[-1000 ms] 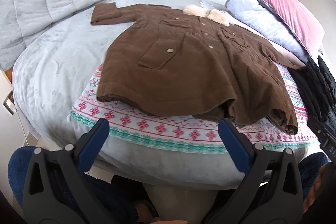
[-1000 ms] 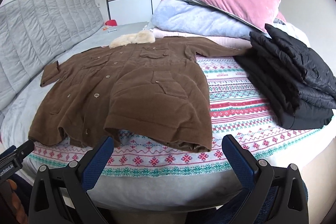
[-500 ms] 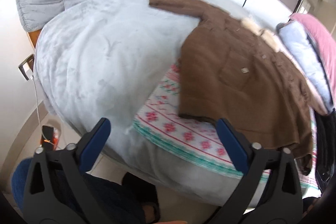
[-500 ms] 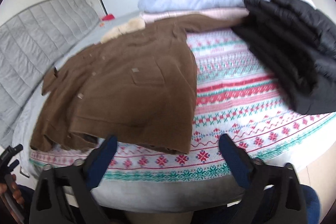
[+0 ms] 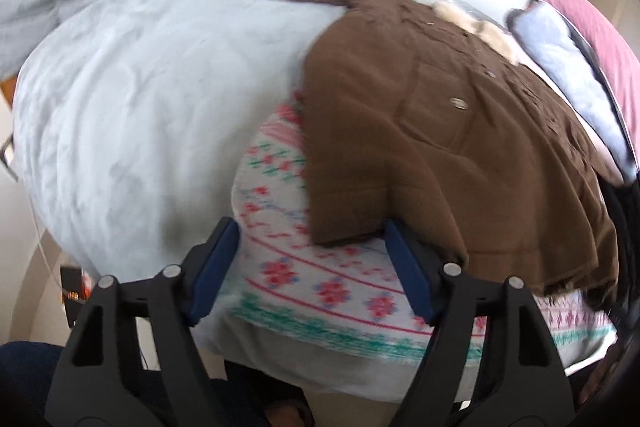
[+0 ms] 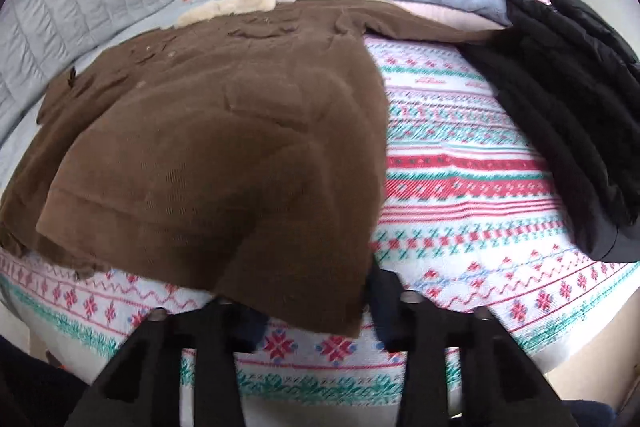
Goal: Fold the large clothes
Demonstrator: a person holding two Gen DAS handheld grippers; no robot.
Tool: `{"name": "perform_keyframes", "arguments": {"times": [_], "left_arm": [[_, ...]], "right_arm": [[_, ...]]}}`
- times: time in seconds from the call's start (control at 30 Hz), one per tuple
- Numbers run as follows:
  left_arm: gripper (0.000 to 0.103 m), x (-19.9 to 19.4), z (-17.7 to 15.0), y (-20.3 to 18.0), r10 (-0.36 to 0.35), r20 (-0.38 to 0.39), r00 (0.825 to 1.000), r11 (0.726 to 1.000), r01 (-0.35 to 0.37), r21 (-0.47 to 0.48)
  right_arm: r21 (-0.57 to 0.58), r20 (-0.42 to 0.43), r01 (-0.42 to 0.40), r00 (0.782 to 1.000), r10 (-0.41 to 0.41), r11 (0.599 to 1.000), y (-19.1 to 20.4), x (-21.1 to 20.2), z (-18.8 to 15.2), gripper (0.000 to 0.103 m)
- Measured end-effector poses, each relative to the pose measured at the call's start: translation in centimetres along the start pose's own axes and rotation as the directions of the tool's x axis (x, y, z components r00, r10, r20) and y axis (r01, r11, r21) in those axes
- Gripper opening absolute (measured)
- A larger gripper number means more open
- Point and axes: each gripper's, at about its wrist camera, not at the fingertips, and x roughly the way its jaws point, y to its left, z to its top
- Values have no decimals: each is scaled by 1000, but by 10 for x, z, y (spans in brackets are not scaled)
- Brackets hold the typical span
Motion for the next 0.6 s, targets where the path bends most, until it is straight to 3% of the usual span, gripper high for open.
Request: {"name": "perform_keyframes", "arguments": {"times": [0.1, 0.17, 0.27, 0.37, 0.4, 0.6], "left_arm": [[76, 7, 6, -13, 12, -3, 1000, 999, -12, 50], [76, 17, 18, -15, 13, -21, 1000, 999, -13, 42], [73, 23, 32, -24, 16, 16, 1000, 998, -17, 63], [13, 28, 39, -33, 39, 16, 999, 994, -41, 101], [12, 25, 42, -30, 54, 30, 998, 996, -56, 72], [8, -14, 64, -2, 3, 125, 992, 995, 9, -96]], "right_arm": [[62, 6, -27, 1000, 26, 998, -10, 5, 8, 17], [51, 4, -7, 1000, 6, 999, -6, 8, 15, 15], [28, 61, 31, 998, -33, 999, -2, 5, 32, 10], [54, 140, 76, 987, -83, 996, -9, -12, 47, 8], [59, 160, 89, 982, -97, 994, -13, -18, 52, 7], [48, 248, 113, 961, -122, 992, -29, -61, 87, 6]]}}
